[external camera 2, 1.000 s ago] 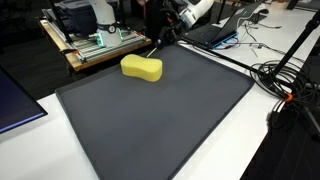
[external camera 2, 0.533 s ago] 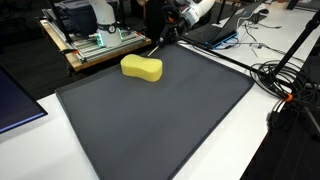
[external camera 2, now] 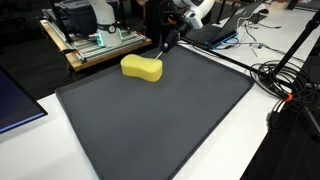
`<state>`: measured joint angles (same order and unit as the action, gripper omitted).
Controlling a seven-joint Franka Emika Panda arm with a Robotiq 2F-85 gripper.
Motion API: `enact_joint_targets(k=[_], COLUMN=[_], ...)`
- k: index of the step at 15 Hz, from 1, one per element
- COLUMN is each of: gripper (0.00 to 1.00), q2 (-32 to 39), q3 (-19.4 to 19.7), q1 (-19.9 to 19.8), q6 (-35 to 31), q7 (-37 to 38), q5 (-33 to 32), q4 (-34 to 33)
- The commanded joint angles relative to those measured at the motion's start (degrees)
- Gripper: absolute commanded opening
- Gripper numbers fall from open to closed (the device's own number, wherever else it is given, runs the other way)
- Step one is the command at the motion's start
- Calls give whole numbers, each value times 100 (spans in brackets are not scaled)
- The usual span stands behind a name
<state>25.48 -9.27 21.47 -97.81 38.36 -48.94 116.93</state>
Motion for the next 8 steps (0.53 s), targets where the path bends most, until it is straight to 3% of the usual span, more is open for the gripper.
enact_joint_targets(k=[1,8], gripper=[3,3], q2=[33,112], q3=[-66,-177], q1=[-15,2], q6=[-112,-294], q7=[-451,-1033], q5=[-456,-866], q4=[112,347])
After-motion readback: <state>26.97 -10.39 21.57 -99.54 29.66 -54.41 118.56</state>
